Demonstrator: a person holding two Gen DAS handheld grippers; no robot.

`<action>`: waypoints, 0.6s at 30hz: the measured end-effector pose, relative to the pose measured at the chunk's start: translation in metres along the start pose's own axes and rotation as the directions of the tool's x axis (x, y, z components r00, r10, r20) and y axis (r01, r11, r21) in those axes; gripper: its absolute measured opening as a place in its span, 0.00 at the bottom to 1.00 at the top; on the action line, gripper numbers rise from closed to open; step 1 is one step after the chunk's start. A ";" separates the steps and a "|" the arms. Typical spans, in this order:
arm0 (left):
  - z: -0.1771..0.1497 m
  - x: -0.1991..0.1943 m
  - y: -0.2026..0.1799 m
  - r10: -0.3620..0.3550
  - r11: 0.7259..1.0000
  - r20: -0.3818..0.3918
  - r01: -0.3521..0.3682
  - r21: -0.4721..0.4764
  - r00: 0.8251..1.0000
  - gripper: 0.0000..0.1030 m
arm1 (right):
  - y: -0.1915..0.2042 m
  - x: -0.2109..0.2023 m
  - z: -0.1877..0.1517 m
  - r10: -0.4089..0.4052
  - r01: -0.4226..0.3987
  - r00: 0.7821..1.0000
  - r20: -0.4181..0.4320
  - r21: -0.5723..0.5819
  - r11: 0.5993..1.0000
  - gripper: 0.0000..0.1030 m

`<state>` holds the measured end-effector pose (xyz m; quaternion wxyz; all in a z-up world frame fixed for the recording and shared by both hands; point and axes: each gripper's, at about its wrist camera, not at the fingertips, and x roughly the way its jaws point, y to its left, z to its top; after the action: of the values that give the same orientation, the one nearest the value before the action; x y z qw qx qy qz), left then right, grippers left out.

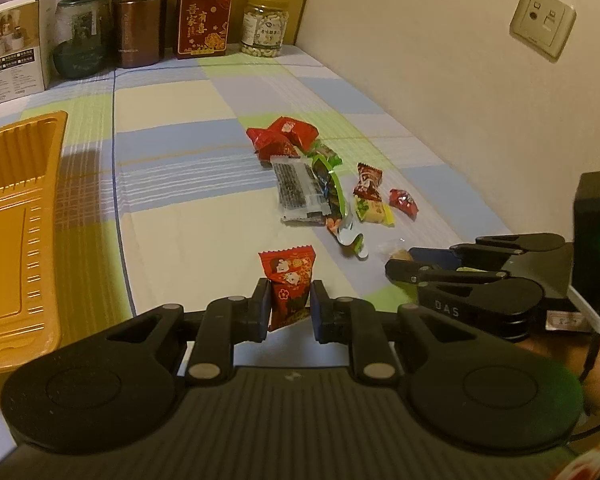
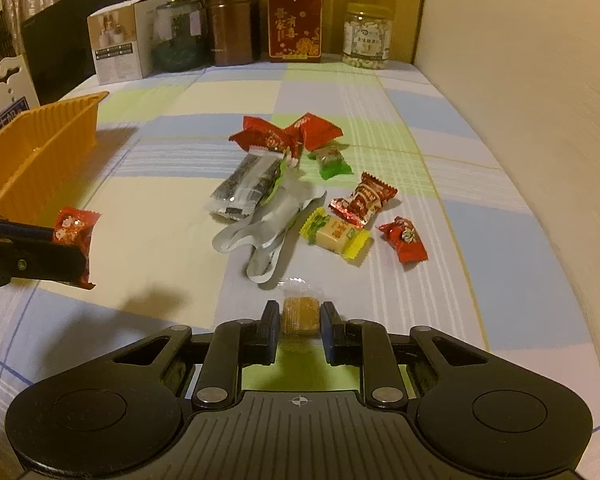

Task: Organize snacks
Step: 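Lift the red packet with the left tool while the right tool grasps a small clear candy, then carry both candies over the orange tray and open both tools to drop them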

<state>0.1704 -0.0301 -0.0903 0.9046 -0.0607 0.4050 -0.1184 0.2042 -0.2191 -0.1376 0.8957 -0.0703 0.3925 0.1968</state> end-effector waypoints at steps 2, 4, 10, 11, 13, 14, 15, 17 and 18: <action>0.002 -0.007 0.001 0.003 1.000 0.010 -0.003 -0.003 1.000 0.17 | 0.003 -0.010 0.005 0.002 -0.002 1.000 0.019 -0.004 1.000 0.21; 0.004 -0.017 0.003 0.008 1.000 0.026 -0.008 -0.009 1.000 0.17 | 0.007 -0.022 0.012 0.009 -0.009 0.999 0.044 -0.005 1.000 0.21; 0.016 -0.056 0.020 0.039 0.999 0.082 -0.035 -0.039 0.996 0.17 | 0.038 -0.059 0.046 0.080 -0.079 0.988 0.131 -0.015 0.997 0.21; 0.017 -0.064 0.025 0.050 0.998 0.090 -0.046 -0.041 0.995 0.17 | 0.046 -0.064 0.051 0.097 -0.095 0.985 0.143 -0.018 0.995 0.21; 0.019 -0.077 0.035 0.074 0.997 0.100 -0.070 -0.044 0.992 0.17 | 0.062 -0.071 0.062 0.137 -0.136 0.978 0.160 -0.020 0.991 0.21; 0.019 -0.083 0.042 0.087 0.996 0.103 -0.083 -0.046 0.991 0.17 | 0.070 -0.072 0.067 0.154 -0.153 0.974 0.165 -0.021 0.988 0.21; 0.019 -0.090 0.048 0.100 0.994 0.106 -0.096 -0.049 0.989 0.17 | 0.080 -0.073 0.072 0.172 -0.171 0.970 0.170 -0.024 0.985 0.21; 0.020 -0.101 0.062 0.131 0.991 0.109 -0.126 -0.054 0.985 0.17 | 0.100 -0.073 0.079 0.210 -0.207 0.963 0.171 -0.035 0.978 0.21; 0.019 -0.107 0.070 0.148 0.988 0.109 -0.142 -0.059 0.983 0.17 | 0.108 -0.072 0.082 0.227 -0.223 0.959 0.169 -0.039 0.974 0.21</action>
<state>0.1270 0.0655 -0.0149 0.9304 -0.0607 0.3594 -0.0383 0.1710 -0.1191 -0.0262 0.8973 -0.0169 0.3170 0.3066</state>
